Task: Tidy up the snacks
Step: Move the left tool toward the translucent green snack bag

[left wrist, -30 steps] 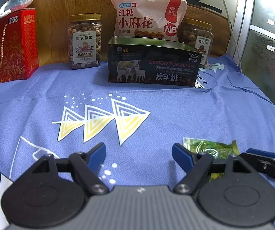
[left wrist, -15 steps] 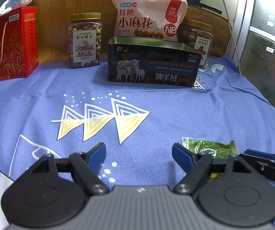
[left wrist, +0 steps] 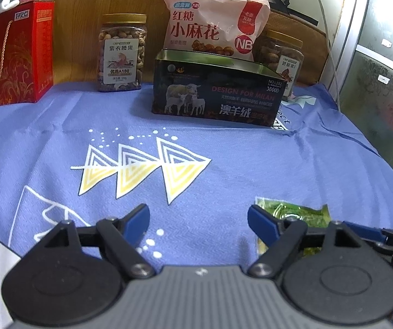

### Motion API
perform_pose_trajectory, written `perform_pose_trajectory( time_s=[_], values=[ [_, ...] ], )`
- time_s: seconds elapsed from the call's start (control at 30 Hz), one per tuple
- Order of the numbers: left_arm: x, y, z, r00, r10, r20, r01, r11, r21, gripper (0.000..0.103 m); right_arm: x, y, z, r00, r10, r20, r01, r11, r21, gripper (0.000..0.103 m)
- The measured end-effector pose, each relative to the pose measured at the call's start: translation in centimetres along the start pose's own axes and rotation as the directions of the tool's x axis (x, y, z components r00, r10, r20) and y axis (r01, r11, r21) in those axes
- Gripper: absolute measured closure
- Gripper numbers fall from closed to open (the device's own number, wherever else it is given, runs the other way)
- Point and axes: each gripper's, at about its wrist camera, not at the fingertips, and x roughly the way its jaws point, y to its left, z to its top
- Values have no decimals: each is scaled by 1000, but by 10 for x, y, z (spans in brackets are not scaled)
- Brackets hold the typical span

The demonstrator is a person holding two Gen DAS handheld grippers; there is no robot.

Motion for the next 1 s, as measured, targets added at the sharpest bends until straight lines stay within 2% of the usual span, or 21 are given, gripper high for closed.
perform_pose_trajectory(
  time_s=[0.17, 0.3, 0.67, 1.0],
  values=[
    [0, 0, 0, 1000, -1, 0, 1, 1000, -1, 21, 0, 1, 0, 1000, -1, 0, 1, 1000, -1, 41],
    [0, 0, 0, 1000, -20, -6, 20, 1000, -8, 14, 0, 0, 0, 1000, 0, 0, 0, 1000, -1, 41],
    [0, -1, -1, 1000, -24, -8, 24, 1000, -14, 14, 0, 0, -1, 1000, -1, 1, 1, 1000, -4, 41],
    [2, 0, 1, 999, -43, -21, 43, 999, -17, 6, 1, 0, -1, 1000, 0, 1, 0, 1000, -4, 41]
  ],
)
